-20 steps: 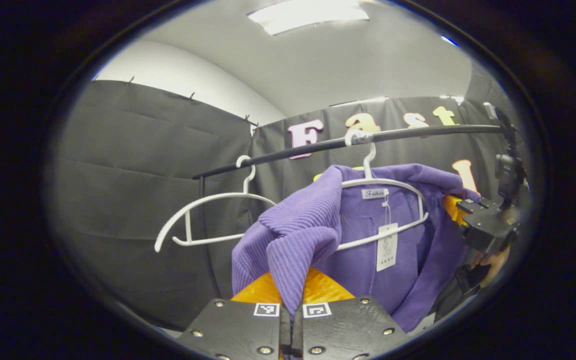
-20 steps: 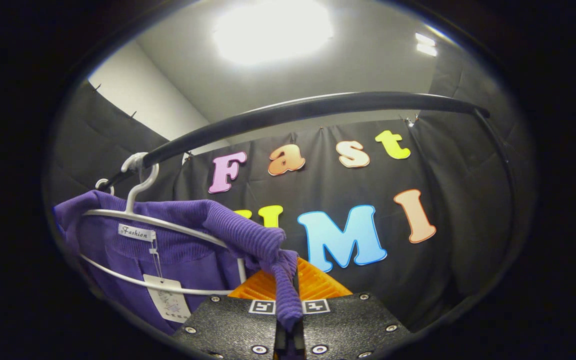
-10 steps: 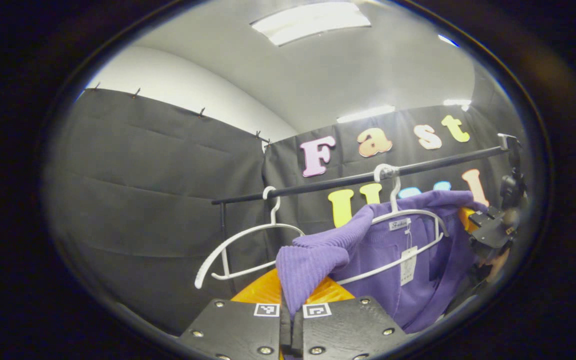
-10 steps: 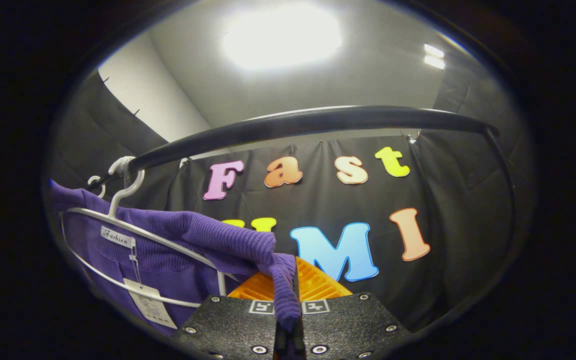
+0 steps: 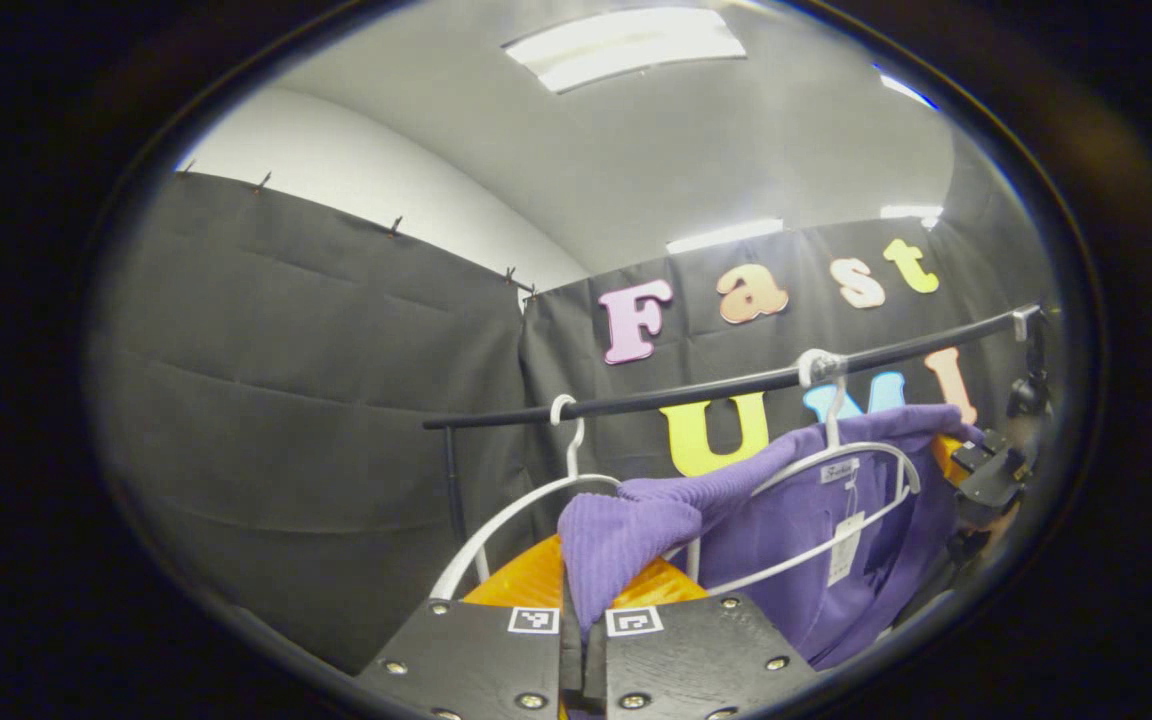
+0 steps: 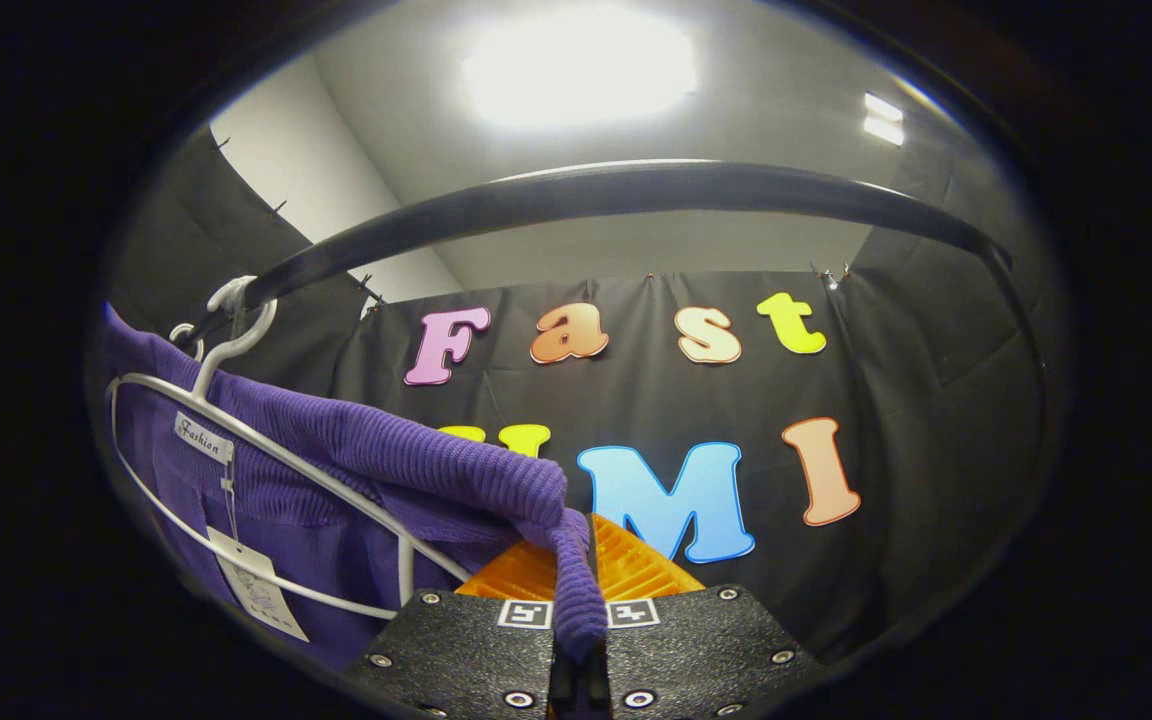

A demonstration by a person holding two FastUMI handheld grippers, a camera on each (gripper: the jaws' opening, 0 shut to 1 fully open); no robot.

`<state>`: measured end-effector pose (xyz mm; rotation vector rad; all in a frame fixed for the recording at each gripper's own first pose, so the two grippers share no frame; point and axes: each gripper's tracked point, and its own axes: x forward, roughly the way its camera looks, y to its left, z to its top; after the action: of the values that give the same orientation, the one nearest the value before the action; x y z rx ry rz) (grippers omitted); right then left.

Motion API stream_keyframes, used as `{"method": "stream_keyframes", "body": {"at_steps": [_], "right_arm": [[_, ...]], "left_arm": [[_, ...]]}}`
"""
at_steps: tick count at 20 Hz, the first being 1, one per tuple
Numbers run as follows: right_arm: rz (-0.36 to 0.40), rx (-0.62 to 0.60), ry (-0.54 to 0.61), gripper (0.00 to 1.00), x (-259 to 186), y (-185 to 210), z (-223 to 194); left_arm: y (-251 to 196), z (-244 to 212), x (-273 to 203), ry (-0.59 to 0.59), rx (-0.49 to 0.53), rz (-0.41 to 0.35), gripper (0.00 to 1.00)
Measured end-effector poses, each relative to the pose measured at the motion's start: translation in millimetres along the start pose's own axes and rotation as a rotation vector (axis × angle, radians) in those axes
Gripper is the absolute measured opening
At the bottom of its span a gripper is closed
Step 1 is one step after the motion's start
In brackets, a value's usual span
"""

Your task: Grasp the clothes on the hanger with both hands and then place them into the laundry hamper below.

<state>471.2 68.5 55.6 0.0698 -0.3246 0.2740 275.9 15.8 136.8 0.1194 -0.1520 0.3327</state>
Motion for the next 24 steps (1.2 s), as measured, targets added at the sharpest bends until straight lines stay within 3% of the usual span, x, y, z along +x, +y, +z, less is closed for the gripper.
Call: {"method": "stream_keyframes", "body": {"at_steps": [5, 6, 11, 12, 15, 16, 24], "right_arm": [[0.012, -0.023, 0.002, 0.02, 8, 2, -5], [0.012, -0.024, 0.002, 0.02, 9, 2, -6], [0.003, -0.016, 0.057, 0.02, 14, -3, -24], [0.005, -0.011, 0.077, 0.02, 16, -3, -32], [0.013, 0.007, 0.130, 0.03, 15, -3, -50], [0.016, 0.016, 0.147, 0.04, 14, -2, -56], [0.058, 0.248, 0.243, 0.04, 25, 10, -77]], "left_arm": [[16, 2, 35, 0.012, -0.006, -0.026, 0.02], [17, -3, 40, 0.023, -0.005, -0.031, 0.07], [7, -33, 63, 0.089, -0.010, -0.093, 0.02], [6, -39, 67, 0.101, -0.021, -0.106, 0.07], [4, -57, 75, 0.131, -0.060, -0.129, 0.07], [3, -61, 75, 0.137, -0.074, -0.135, 0.02], [3, -64, 76, 0.144, -0.118, -0.163, 0.02]]}}
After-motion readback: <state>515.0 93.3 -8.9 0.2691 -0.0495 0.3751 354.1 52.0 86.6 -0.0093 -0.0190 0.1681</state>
